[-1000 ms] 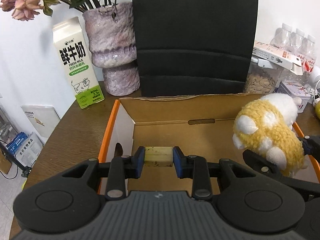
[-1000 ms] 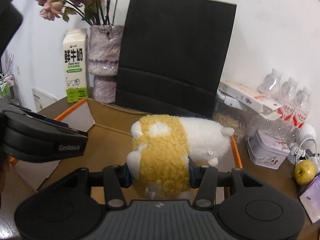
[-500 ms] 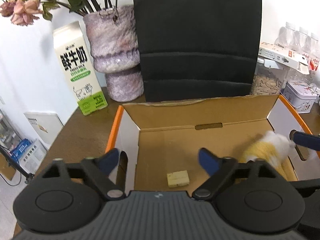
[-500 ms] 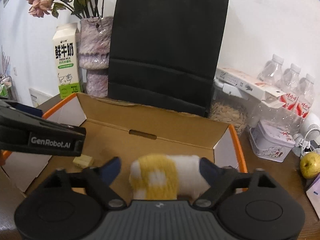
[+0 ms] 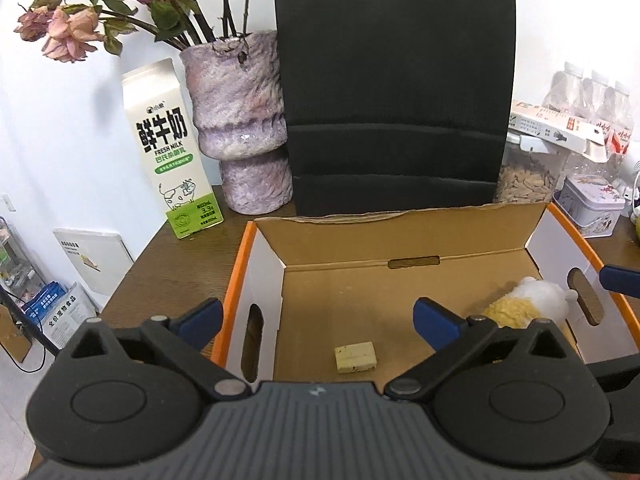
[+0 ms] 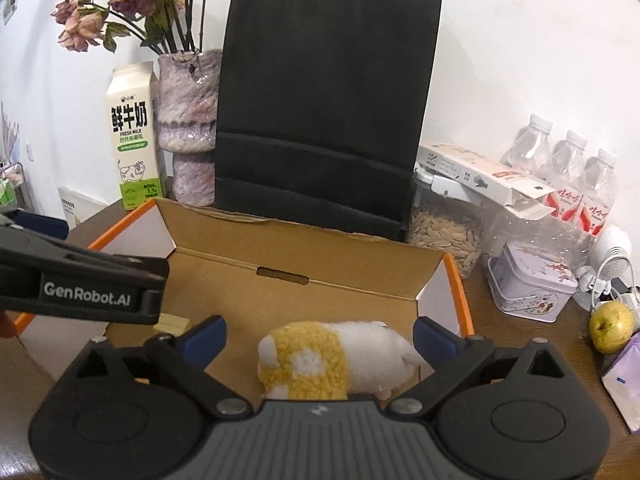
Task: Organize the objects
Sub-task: 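Open both grippers and withdraw them from the box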
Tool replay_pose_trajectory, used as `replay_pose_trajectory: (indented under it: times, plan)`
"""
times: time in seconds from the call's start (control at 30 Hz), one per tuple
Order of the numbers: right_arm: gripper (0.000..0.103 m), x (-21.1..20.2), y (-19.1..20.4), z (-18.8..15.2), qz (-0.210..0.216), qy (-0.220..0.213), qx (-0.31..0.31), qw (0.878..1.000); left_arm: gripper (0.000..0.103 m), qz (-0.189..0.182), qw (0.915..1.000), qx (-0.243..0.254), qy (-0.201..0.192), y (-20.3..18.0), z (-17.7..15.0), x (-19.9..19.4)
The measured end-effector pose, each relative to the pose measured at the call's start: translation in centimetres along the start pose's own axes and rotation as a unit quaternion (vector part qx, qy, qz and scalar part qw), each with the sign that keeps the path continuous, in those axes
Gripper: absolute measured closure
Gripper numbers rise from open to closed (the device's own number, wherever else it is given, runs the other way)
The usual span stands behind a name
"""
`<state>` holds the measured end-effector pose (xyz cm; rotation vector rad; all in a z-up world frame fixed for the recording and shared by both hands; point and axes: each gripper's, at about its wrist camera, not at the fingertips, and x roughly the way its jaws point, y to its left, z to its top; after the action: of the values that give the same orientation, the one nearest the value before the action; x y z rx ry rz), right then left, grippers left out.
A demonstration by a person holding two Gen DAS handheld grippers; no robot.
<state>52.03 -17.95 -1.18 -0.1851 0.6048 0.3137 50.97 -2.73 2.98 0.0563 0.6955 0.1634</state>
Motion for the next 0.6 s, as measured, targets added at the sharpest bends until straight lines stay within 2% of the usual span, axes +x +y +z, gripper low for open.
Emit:
replay_pose_trajectory:
  times: [0.6]
  plan:
    - [0.003, -9.8, 1.5, -1.6, 0.005, -0.057, -0.006, 0.998, 0.000, -0.002, 0.9989, -0.018, -0.045, 2.2, -2.3, -8.1]
